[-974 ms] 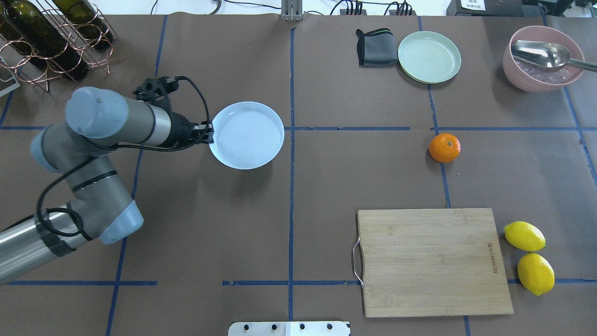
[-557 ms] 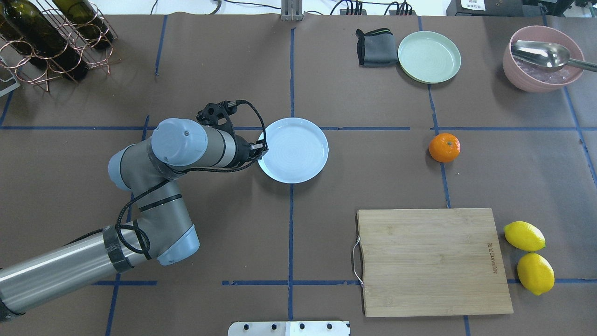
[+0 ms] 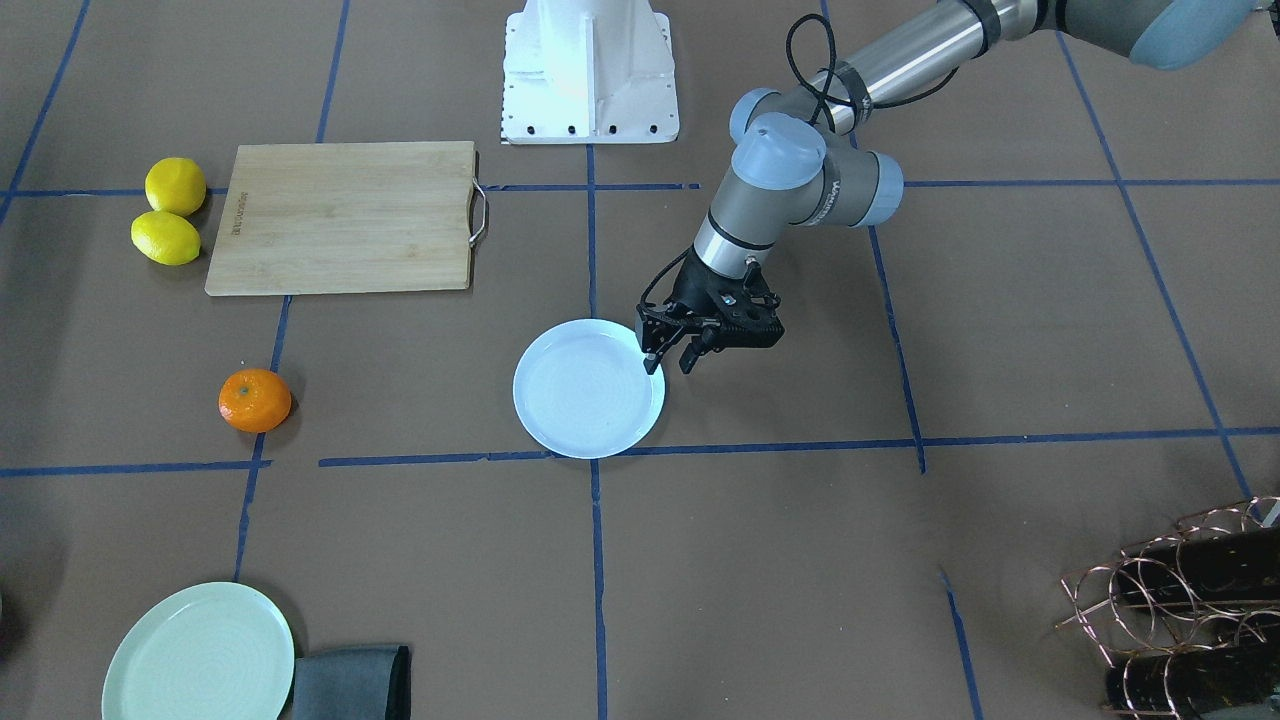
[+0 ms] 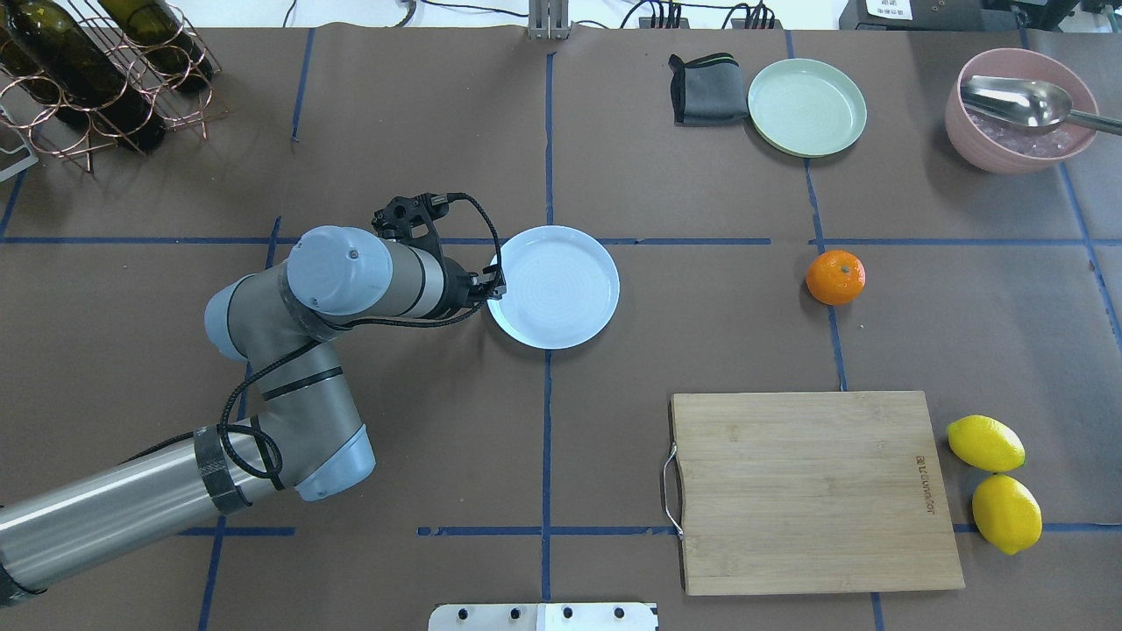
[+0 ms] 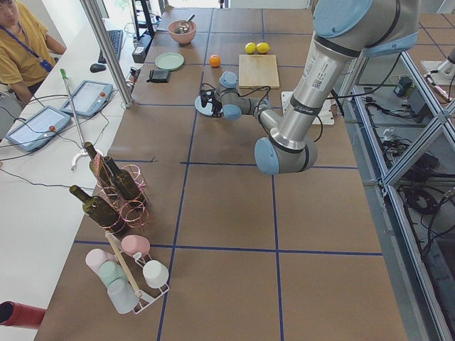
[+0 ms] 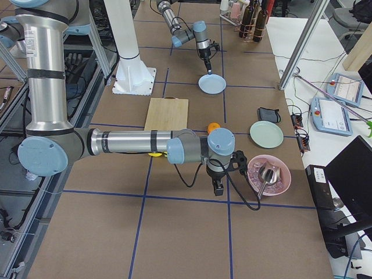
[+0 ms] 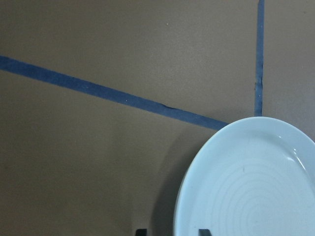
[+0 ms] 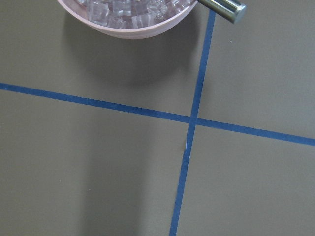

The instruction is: Pick orange to plate

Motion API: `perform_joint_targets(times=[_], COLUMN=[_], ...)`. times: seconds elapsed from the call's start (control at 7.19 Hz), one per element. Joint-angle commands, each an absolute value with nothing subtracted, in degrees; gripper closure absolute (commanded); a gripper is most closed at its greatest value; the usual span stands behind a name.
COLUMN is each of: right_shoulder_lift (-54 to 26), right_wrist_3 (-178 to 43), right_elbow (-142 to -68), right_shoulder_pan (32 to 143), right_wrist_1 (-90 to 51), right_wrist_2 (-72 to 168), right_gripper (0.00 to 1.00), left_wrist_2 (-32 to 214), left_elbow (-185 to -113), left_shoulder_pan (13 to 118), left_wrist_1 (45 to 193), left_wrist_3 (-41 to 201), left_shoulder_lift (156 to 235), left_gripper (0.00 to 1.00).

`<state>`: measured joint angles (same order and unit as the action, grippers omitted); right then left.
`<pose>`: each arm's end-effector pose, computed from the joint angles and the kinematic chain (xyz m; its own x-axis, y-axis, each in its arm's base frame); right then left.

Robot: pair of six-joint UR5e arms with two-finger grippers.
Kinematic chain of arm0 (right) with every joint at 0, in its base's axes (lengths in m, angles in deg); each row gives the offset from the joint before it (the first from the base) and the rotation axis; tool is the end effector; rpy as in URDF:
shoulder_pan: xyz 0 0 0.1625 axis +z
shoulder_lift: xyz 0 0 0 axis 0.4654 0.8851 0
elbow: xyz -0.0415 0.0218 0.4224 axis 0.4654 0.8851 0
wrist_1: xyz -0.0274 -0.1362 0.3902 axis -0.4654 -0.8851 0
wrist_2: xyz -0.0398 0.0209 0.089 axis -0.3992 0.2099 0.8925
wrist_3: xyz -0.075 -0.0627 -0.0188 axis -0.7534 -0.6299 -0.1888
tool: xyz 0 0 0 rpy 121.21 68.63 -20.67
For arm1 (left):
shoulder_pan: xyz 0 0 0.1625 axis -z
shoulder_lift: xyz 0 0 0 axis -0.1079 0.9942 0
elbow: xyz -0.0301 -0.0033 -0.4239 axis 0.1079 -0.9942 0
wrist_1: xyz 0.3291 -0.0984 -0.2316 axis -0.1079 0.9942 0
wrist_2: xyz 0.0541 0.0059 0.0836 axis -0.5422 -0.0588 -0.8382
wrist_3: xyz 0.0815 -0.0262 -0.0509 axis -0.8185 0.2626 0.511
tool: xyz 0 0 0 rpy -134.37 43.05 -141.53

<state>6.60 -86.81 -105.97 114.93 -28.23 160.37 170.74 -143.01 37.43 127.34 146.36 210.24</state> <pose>0.0378 -0.5002 0.6178 0.6903 -0.1838 0.6998 0.0842 0.9810 0.1747 0.5506 -0.4672 0.2747 0.4313 -0.0817 -0.8985 0.2961 0.9535 0.0554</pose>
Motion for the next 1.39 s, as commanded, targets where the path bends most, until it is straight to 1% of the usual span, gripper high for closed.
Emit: perform_joint_targets(times=[0.0,0.14,0.28,0.42,0.56,0.7,0.83,1.11,1.25], right_shoulder_lift=[5.99,5.81,5.11,4.59,4.41,2.58,0.38,-2.09,-2.88], right_wrist_3=[-86.49,-86.49,-86.49,-86.23,-83.62,-79.59,-76.33,-74.37,-73.93], right_elbow=[-107.42,-107.50,-107.94,-110.12,-111.01,-111.20,-111.28,-111.37,-111.37], right_shoulder_pan=[111.35,110.10,109.13,108.51,107.03,105.10,103.60,101.83,101.57], right_wrist_1=[-25.34,-24.28,-23.92,-24.52,-24.53,-24.62,-24.79,-26.36,-26.99], right_wrist_2=[160.28,160.19,159.93,160.28,160.19,160.19,160.28,159.93,159.84], right_gripper=[0.00,0.00,0.00,0.00,0.00,0.00,0.00,0.00,0.00], left_wrist_2=[180.32,185.95,187.40,188.11,190.99,193.72,196.61,201.03,201.47], left_elbow=[-154.66,-161.36,-166.21,-168.96,-169.25,-167.42,-163.66,-160.38,-160.28], left_shoulder_pan=[42.81,47.72,52.99,58.87,65.80,72.40,79.51,90.26,94.31], left_wrist_1=[112.65,106.82,102.15,99.67,97.56,96.93,96.75,96.75,96.48], left_wrist_3=[130.51,121.73,114.33,105.21,94.06,81.34,71.81,57.20,56.26], left_shoulder_lift=[205.58,201.71,197.58,193.01,189.40,185.10,183.14,174.38,170.07], left_gripper=[0.00,0.00,0.00,0.00,0.00,0.00,0.00,0.00,0.00])
